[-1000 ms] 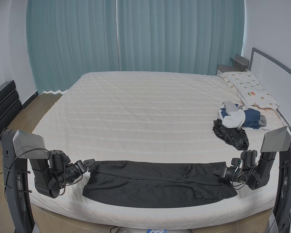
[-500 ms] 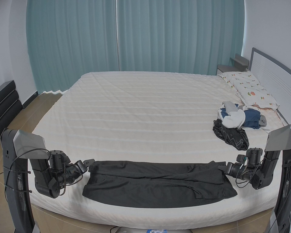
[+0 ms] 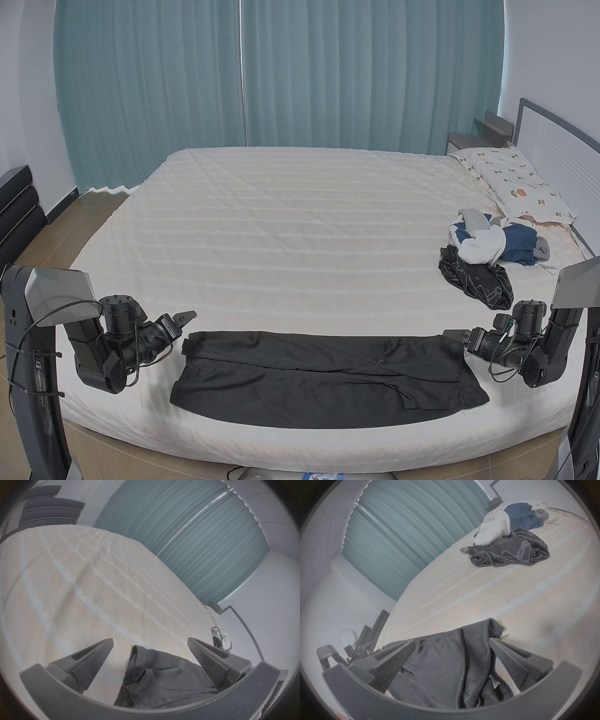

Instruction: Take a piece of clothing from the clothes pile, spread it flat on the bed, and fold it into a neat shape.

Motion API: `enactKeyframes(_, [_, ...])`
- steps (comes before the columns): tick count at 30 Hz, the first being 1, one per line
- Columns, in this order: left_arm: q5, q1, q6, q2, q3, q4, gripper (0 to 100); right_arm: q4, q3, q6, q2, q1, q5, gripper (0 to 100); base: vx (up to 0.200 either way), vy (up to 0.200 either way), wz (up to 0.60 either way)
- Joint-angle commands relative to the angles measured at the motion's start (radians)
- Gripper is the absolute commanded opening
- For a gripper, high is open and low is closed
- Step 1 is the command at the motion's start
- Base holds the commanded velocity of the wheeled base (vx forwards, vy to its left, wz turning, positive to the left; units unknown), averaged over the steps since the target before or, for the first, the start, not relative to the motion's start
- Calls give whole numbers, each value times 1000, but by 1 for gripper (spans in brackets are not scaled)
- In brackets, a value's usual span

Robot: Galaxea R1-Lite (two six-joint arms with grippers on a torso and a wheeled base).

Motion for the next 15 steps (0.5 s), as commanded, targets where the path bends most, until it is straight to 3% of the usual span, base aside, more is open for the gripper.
enactKeyframes(1, [1,-6,6,0,-108,87,100,-3,-11,49,-19,-10,-5,100,0,0,0])
enactKeyframes(7, [-39,-26,21,11,-191,201,100,-1,-14,59,-16,-15,-3,100,0,0,0])
enactKeyframes(15, [-77,-44,35,51,-207,208,100,2,-32,64,-13,-33,-5,100,0,0,0])
